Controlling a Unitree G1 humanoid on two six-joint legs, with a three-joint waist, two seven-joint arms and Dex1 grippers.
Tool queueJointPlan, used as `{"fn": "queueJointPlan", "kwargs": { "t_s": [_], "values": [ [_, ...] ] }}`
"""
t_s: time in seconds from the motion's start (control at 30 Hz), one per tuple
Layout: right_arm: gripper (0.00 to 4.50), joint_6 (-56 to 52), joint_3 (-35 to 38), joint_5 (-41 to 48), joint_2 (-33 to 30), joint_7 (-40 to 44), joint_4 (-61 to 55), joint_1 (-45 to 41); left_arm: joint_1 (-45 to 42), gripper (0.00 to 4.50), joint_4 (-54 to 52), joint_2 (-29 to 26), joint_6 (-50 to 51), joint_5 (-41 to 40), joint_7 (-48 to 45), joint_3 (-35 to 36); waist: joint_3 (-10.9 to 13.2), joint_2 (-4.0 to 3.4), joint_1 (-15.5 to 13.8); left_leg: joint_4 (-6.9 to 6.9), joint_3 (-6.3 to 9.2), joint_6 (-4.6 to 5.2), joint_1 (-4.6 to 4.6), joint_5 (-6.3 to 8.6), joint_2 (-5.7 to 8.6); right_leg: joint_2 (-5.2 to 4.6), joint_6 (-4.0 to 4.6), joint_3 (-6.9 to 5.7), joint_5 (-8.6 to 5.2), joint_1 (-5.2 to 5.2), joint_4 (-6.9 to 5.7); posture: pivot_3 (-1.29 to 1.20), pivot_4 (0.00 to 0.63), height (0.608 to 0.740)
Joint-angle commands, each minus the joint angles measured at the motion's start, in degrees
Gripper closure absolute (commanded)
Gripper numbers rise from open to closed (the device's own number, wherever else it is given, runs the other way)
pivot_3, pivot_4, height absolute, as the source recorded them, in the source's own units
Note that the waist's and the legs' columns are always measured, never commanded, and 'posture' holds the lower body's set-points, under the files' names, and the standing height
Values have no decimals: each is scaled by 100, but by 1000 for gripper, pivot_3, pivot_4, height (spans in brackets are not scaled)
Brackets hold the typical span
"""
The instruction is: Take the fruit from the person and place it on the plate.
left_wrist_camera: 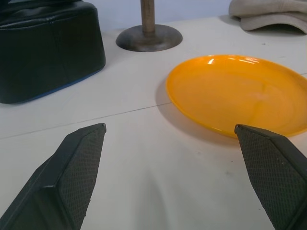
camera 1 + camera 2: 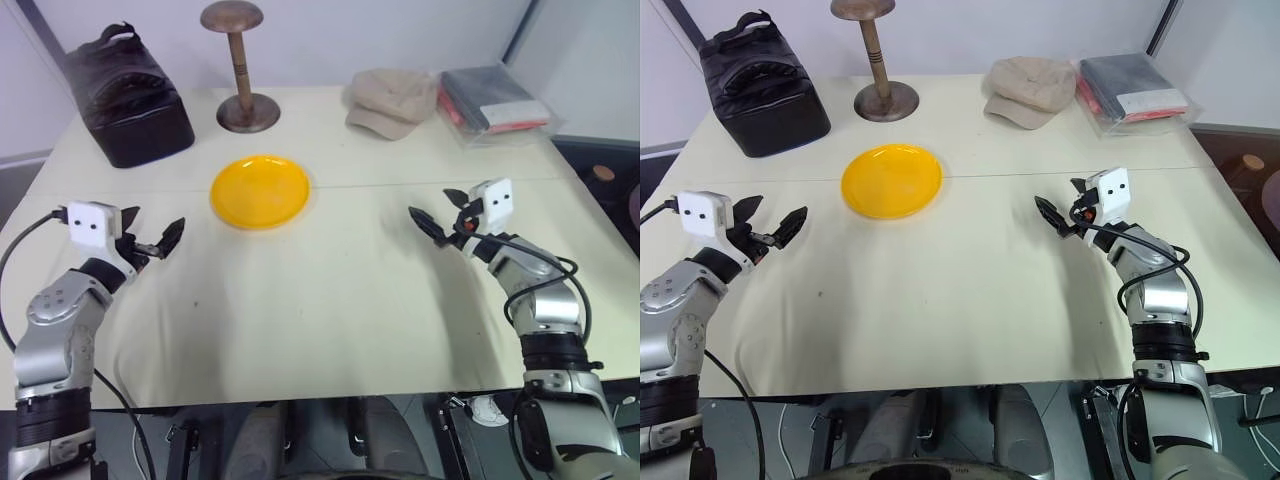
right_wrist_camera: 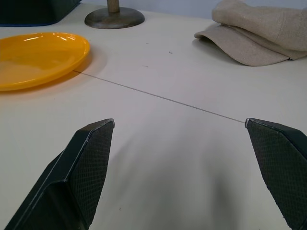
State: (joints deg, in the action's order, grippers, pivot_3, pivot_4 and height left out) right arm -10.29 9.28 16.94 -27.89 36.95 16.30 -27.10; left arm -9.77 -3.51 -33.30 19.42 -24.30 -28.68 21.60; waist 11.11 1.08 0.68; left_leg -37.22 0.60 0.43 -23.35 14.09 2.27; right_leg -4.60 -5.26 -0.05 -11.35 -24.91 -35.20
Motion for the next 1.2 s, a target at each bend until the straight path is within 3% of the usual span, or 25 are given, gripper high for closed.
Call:
{"fn": "queueJointPlan", "kwargs": {
  "t_s": [0.03,1.2],
  "values": [
    [0,39,57,1,-43,-7,-122,-44,-50,11,-168,-40,-96,-74,-8,165,0,0,0,0,0,0,0,0,0,0,0,0,0,0,0,0,150,740],
    [0,51,42,-17,-31,-10,-76,-83,-30,11,-154,-70,-90,-179,-7,206,0,0,0,0,0,0,0,0,0,0,0,0,0,0,0,0,150,740]
  ]
}}
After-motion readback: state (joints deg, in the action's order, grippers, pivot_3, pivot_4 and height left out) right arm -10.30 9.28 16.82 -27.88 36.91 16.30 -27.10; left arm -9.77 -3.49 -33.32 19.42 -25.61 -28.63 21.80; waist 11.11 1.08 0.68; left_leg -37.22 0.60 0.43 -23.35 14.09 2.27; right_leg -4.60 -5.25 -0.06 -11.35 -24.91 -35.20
